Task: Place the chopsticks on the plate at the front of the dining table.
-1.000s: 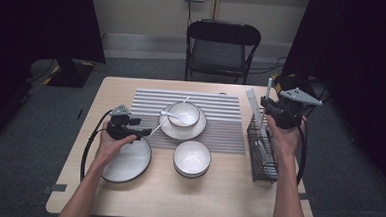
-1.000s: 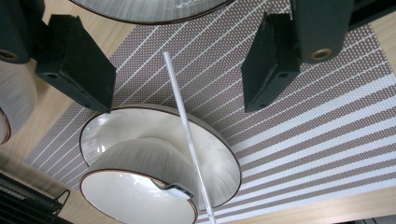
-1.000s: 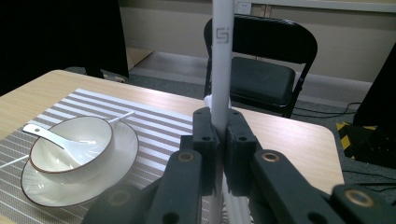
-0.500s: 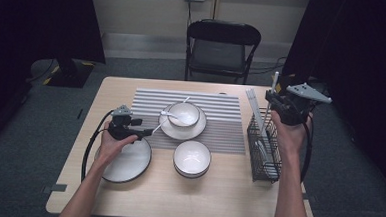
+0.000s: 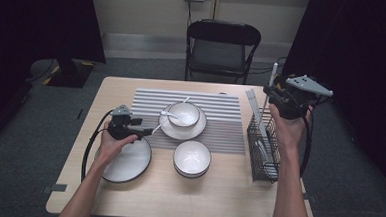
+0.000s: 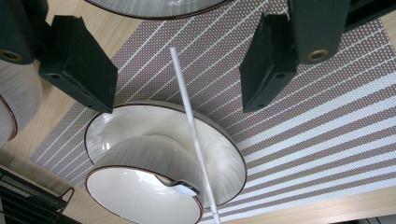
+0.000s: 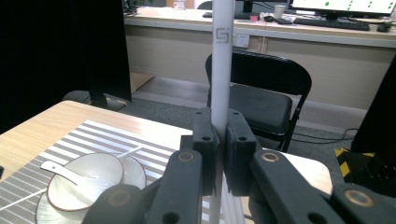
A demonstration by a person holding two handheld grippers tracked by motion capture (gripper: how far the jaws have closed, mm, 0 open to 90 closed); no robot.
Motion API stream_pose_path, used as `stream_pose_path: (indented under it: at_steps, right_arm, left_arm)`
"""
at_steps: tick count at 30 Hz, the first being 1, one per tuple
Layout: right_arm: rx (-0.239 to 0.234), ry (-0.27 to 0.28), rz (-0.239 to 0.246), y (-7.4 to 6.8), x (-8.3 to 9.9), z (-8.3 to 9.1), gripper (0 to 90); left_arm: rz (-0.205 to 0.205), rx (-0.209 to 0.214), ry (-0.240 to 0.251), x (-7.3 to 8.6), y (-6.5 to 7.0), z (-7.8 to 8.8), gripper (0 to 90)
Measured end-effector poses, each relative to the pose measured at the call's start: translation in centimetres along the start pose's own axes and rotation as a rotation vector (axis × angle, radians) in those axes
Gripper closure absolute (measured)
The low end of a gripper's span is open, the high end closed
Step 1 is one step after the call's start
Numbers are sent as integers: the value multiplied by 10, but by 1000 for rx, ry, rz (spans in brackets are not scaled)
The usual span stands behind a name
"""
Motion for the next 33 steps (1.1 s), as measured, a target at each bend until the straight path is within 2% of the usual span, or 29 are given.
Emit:
stream_pose_path:
  at_steps: [13, 20, 21, 24, 27, 30, 33]
  right_arm:
    - [-41, 32, 21, -20, -14, 1, 853]
    - [-82, 9, 7, -30, -6, -12, 853]
    - [-88, 1, 5, -32, -3, -15, 853]
    - [-103, -8, -1, -37, 3, -21, 853]
    - [-122, -16, -5, -43, 7, -26, 853]
    - [-142, -21, -7, -50, 11, -30, 853]
    - [-159, -21, -13, -55, 13, -33, 853]
  left_arm:
    - [-12, -10, 6, -3, 2, 1, 282]
    - [-19, -18, 32, -5, 1, 4, 285]
    - [-10, -13, 39, -6, 2, 4, 287]
    - [-31, 3, 38, -7, 5, 5, 312]
    - [-29, 12, 47, -9, 7, 5, 314]
    - [-8, 23, 72, -12, 8, 6, 320]
    - [-10, -3, 65, -13, 6, 9, 305]
Point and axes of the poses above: each handheld gripper's, and its own axes: z roughly backward along the jaws, x roughly out of its underside, y roughly to its right, the point moved 5 cm from there along -z, roughly forward along the jaws, and after that the axes turned 11 degrees about -z, right-handed, at the moved point
